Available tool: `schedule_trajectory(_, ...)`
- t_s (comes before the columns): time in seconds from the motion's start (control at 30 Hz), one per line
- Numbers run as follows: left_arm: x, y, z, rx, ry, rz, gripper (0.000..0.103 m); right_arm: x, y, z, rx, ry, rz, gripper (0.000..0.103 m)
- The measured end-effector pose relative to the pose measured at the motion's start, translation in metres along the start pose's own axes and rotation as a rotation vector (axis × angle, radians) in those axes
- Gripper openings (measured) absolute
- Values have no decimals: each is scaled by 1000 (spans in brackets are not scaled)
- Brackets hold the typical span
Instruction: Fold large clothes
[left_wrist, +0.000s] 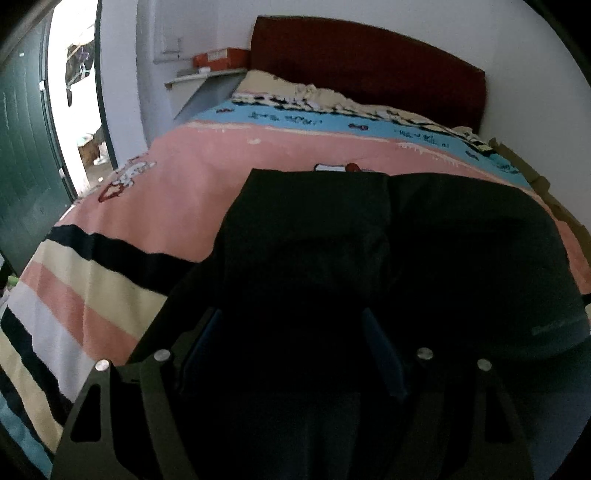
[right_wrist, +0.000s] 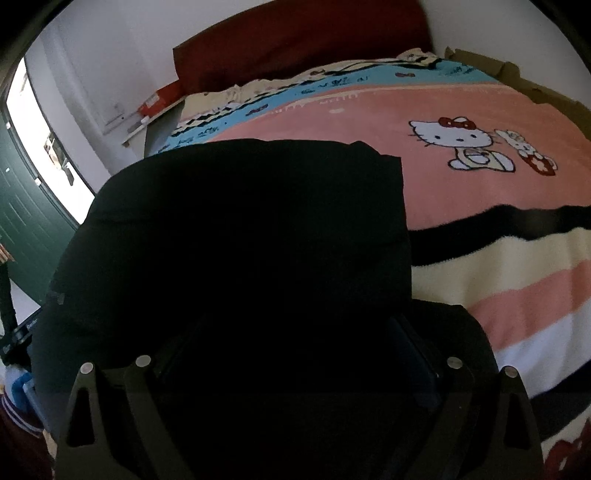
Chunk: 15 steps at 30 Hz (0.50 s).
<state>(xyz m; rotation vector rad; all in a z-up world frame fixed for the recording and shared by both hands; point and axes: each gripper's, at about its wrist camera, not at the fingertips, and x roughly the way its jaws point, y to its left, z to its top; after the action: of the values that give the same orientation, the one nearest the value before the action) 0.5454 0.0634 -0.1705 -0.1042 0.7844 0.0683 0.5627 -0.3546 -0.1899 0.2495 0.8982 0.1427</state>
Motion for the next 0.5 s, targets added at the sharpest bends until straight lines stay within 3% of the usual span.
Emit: schedule_trajectory(0.5, -1, 3, -8, 4, -30, 8, 77, 2, -2, -7, 1, -13, -17, 93)
